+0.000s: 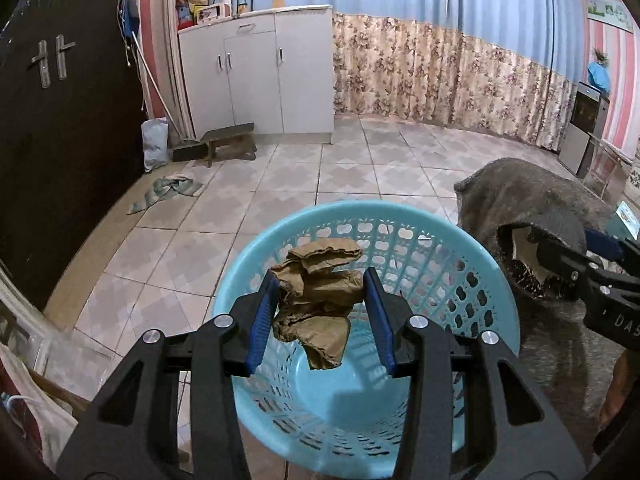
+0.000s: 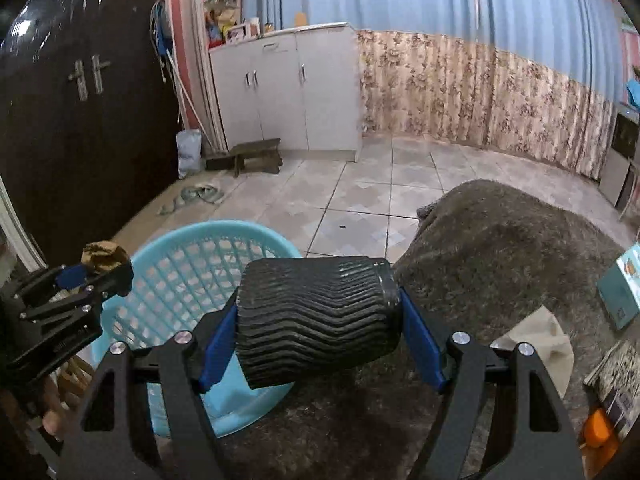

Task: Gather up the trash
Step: 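Carry the paper with the left tool while the right tool carries the cylinder to the blue basket, then open the left tool over the basket while the right tool drops the cylinder in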

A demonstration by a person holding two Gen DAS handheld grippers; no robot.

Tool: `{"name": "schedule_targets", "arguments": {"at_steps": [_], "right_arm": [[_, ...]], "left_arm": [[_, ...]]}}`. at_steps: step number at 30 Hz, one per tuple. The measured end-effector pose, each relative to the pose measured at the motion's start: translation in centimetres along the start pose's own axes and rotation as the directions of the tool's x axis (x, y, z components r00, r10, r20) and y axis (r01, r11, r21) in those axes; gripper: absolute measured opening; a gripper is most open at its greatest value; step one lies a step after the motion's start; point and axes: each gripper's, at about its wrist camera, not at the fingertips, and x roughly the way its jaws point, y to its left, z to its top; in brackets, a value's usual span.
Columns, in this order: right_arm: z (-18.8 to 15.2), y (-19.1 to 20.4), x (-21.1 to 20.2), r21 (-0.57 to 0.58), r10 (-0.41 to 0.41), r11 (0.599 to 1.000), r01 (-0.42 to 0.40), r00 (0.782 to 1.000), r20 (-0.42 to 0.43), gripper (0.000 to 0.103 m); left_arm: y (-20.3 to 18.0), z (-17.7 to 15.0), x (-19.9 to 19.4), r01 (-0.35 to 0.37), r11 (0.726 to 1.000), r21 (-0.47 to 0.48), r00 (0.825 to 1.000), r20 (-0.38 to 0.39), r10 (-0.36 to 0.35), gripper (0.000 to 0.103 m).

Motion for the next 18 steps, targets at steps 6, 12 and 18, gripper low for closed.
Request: {"name": "schedule_targets", "arguments": {"at_steps": [6, 12, 18], "right_arm": [[1.1, 0.4, 0.2, -0.058, 0.012, 0.998, -0.012, 1.000, 0.004, 0.073], [0.1, 0.9, 0.7, -0.061, 0.034, 0.997, -0.035, 0.999, -0.014, 0.073], [0.2, 2.3, 0.6, -0.066, 0.052, 0.996, -0.052, 0.999, -0.004, 0.073]], "left_arm": [[-0.7, 0.3, 1.3, 0.009, 1.000, 0.011, 1.000, 0.013, -0.009, 0.042], [-0.3, 0.3, 0.6, 0.015, 1.000, -0.003, 0.999, 0.044, -0.015, 0.071], [1.0, 0.2, -1.3, -0.070, 0.998, -0.003, 0.996, 0.062, 0.070, 0.084]]}}
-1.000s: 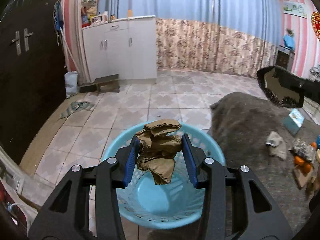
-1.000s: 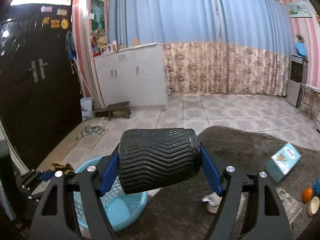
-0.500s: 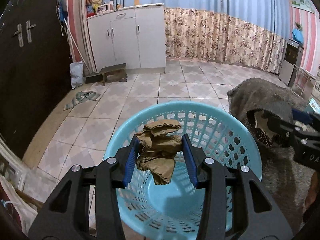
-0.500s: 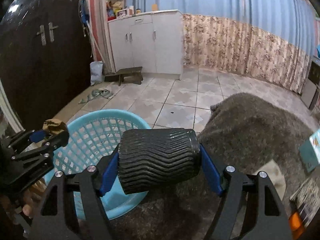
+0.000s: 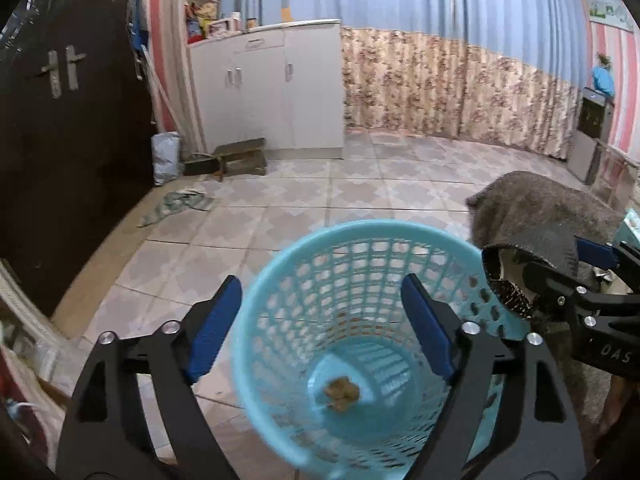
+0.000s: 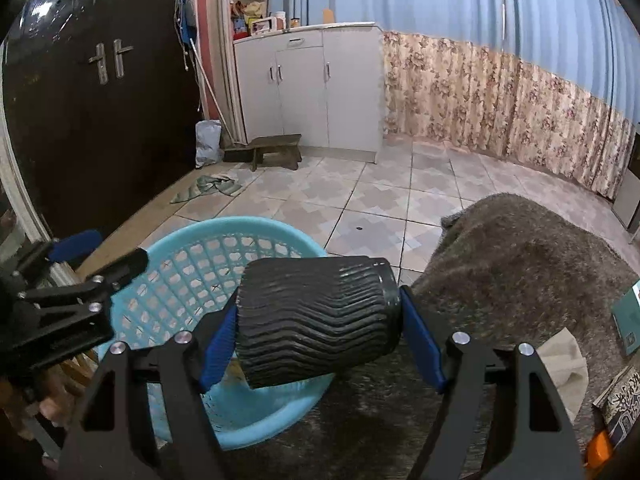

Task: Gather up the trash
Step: 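Open the left tool over the basket while the right tool drops the cylinder in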

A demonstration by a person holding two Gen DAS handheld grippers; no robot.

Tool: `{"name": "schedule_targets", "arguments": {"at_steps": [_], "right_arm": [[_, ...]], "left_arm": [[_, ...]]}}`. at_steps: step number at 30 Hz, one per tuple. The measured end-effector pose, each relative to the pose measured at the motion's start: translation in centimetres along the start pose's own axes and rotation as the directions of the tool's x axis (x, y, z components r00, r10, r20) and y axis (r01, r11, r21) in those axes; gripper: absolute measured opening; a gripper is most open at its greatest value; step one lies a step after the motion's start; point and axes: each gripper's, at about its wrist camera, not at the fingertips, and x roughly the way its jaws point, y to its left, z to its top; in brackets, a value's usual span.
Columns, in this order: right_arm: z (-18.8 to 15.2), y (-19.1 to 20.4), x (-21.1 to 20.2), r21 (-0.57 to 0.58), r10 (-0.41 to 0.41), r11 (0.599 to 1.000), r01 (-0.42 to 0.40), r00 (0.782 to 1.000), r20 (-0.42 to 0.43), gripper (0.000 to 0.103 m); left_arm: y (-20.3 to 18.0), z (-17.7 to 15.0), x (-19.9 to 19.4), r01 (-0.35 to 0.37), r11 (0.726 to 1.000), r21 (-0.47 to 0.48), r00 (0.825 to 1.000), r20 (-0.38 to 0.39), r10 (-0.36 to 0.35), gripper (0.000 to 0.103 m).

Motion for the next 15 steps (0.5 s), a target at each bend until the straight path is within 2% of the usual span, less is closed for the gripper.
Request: {"name": "schedule_targets", "arguments": {"at_steps": [3, 8, 11, 13, 15], "right_arm": [[0.0, 1.2, 0.5, -0.002, 0.017, 1.000, -0.017, 1.000, -0.006, 0.073], [-0.4, 3.2, 1.5, -0.026, 0.023, 0.999, -0.024, 1.000, -0.015, 0.073], [-0.7, 4.3, 1.7, -0.059, -0.022, 0.998, 0.022, 1.000, -0.003, 0.074], [-0.8, 4.5, 1.6, -0.064, -0.034, 0.997, 0.034, 0.999, 0.000, 0.077], [-0.8, 4.3, 1.5, -0.057, -0.035, 0.998, 0.035, 0.999, -0.001, 0.085]], "left_arm": [[1.1, -0.2, -1.2, -0.051, 0.999, -0.017, 0.999, 0.015, 0.052, 0.090], [2.9, -0.8, -1.8, -0.065, 0.997, -0.051, 0.998, 0.004, 0.066, 0.092], [3.5, -1.2, -1.5, -0.072, 0.996, -0.058, 0.997, -0.017, 0.071, 0.092], [3.7, -1.4, -1.4, -0.072, 0.995, -0.066, 0.997, -0.019, 0.071, 0.092], [3.8, -1.5, -1.6, -0.068, 0.995, -0.073, 0.998, -0.018, 0.067, 0.092]]}}
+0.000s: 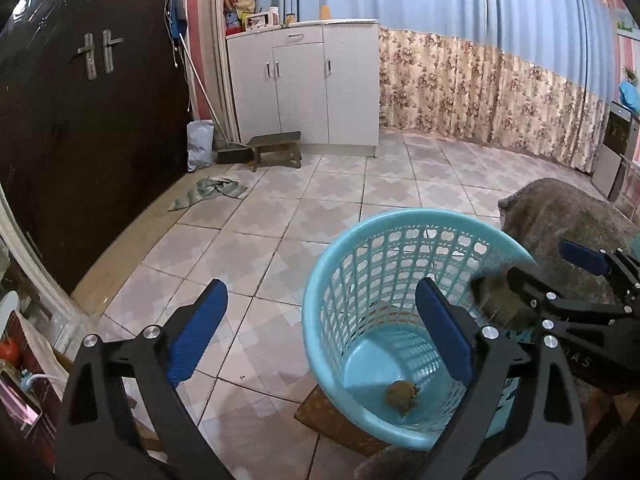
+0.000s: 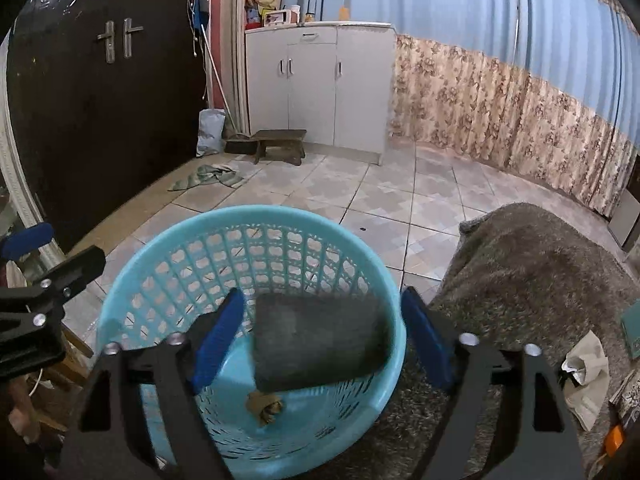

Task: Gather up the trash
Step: 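Open the left tool over the basket while the right tool drops the cylinder in, then move both tools back over the rug toward the remaining items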

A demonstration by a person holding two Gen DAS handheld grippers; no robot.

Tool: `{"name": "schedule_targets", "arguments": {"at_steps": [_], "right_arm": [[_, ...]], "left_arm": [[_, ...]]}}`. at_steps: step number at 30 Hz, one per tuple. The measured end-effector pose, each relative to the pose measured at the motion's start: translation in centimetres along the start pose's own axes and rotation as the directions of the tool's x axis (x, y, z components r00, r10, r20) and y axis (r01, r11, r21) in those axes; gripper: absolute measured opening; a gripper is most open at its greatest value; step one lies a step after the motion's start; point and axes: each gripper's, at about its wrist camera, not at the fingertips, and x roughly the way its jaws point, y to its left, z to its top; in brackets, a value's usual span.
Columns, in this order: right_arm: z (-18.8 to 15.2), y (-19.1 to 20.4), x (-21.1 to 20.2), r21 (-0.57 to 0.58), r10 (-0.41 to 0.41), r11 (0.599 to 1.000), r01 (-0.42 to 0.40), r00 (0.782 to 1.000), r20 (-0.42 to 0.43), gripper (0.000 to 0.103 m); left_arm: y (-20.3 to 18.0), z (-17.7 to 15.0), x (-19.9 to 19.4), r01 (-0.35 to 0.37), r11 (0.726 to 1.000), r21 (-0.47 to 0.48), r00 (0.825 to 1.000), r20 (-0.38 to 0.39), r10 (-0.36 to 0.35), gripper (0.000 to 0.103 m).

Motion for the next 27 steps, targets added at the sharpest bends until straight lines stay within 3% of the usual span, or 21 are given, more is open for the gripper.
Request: {"name": "schedule_targets", "arguments": {"at_steps": [8, 14, 22, 27], "right_arm": [[0.2, -1.8, -1.3, 0.035, -0.037, 0.999, 0.037, 0.999, 0.010, 0.087], [-0.3, -5.8, -3.6, 0.116, -0.091, 0.989, 0.090, 0.996, 0.002, 0.087], [-0.8, -10.9, -10.3, 0.156, -0.227, 0.962, 0.223, 0.974, 0.011, 0.089], [-2.2, -15.3, -15.6, 0.219, -0.315, 0.927, 0.304, 0.949, 0.017, 0.089]], "left_arm": [[-0.4, -0.3, 0.0, 0.017, 1.000, -0.008, 1.000, 0.001, -0.017, 0.092], [-2.0, 0.5, -1.1, 0.034, 0.999, -0.004, 0.999, 0.014, -0.034, 0.092], [-4.4, 1.6, -4.1, 0.081, 0.997, 0.015, 0.995, 0.055, -0.082, 0.096], [-6.3, 1.7, -5.8, 0.122, 0.992, 0.032, 0.990, 0.062, -0.124, 0.096]]}}
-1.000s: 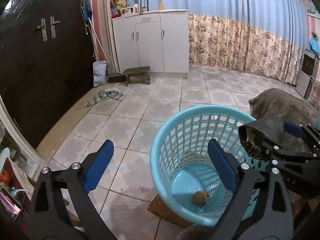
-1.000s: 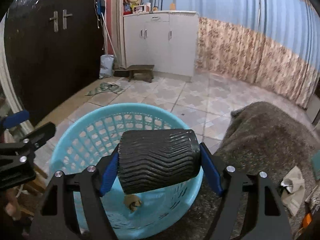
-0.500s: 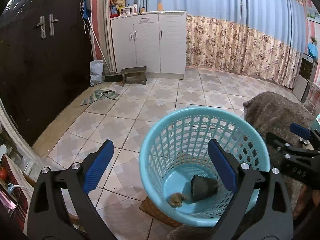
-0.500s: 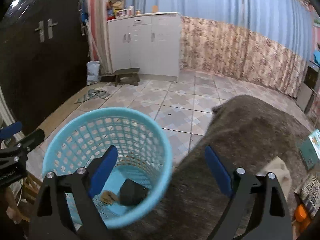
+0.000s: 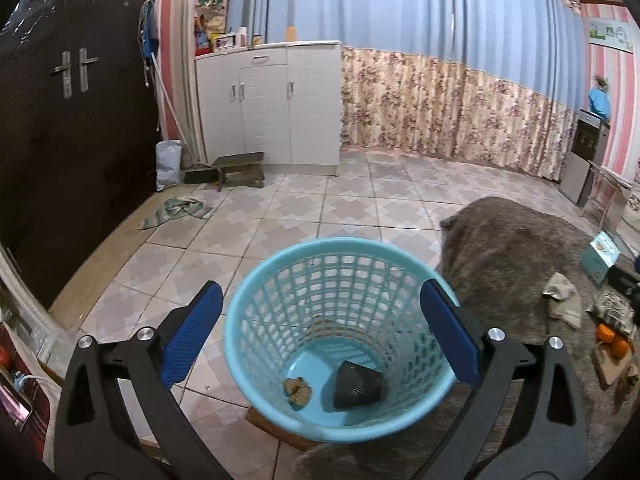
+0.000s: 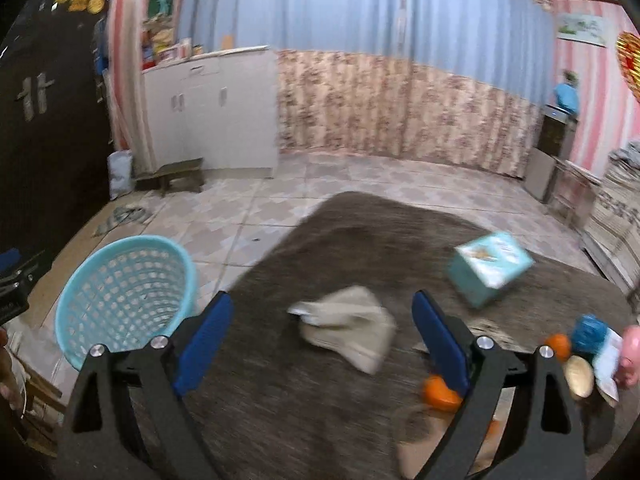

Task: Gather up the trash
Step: 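Move both tools back over the rug toward the remaining items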

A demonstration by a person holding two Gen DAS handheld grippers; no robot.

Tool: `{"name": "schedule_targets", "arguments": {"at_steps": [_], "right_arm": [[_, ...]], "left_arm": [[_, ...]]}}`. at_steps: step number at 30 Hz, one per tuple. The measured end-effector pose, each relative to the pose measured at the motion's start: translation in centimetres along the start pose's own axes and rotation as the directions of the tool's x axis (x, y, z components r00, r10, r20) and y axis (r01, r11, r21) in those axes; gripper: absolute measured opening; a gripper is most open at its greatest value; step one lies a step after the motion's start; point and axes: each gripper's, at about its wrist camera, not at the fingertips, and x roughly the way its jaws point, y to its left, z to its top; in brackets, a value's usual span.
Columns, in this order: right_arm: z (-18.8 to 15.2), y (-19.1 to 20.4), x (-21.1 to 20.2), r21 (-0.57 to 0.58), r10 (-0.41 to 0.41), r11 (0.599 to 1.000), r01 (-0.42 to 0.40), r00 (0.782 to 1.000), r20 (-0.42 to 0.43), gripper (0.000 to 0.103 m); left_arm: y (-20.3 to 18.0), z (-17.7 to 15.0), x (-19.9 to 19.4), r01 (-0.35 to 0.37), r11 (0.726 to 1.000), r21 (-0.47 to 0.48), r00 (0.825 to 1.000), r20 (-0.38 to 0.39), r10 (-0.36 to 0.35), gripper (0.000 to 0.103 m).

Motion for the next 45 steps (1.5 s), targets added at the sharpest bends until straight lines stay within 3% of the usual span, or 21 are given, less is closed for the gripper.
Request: {"name": "schedule_targets", "arguments": {"at_steps": [5, 13, 25, 30, 34, 40, 45], "right_arm": [[-1.7, -6.0, -3.3, 0.080, -0.092, 0.993, 0.091, 0.996, 0.000, 0.090], [-6.2, -14.5, -7.3, 0.145, -0.255, 0.955, 0.257, 0.966, -0.037, 0.094], [-13.9, -19.4, -8.9, 0.129, -0.331, 0.929, 0.347, 0.934, -0.134, 0.094], [-16.2, -20.7, -8.5, 0.147, -0.321, 0.926, 0.348, 0.930, -0.182, 0.094], [-16.3, -20.4, -8.2, 0.165, -0.283, 0.936, 0.311, 0.943, -0.174, 0.094], [-15.8, -16.5, -7.2, 0.115, -0.188, 0.972, 0.203, 0.974, -0.128, 0.094], [-15.3, -13.6, -5.6, 0.072, -0.121, 0.989, 0.131, 0.984, -0.129, 0.094]], "left_arm": [[-2.4, 0.0, -1.2, 0.037, 0.999, 0.013, 0.999, 0.001, -0.037, 0.097], [-7.3, -1.3, -2.7, 0.114, 0.992, 0.048, 0.993, -0.015, -0.113, 0.097], [-14.7, -5.1, -3.2, 0.246, 0.962, 0.120, 0.968, -0.084, -0.237, 0.097], [-17.6, -7.0, -3.3, 0.291, 0.942, 0.168, 0.954, -0.122, -0.273, 0.097], [-19.0, -8.1, -3.3, 0.314, 0.929, 0.195, 0.946, -0.148, -0.288, 0.097], [-18.5, -8.4, -3.1, 0.277, 0.937, 0.213, 0.958, -0.137, -0.252, 0.097], [-17.1, -7.8, -2.6, 0.249, 0.947, 0.201, 0.965, -0.131, -0.226, 0.097]]}}
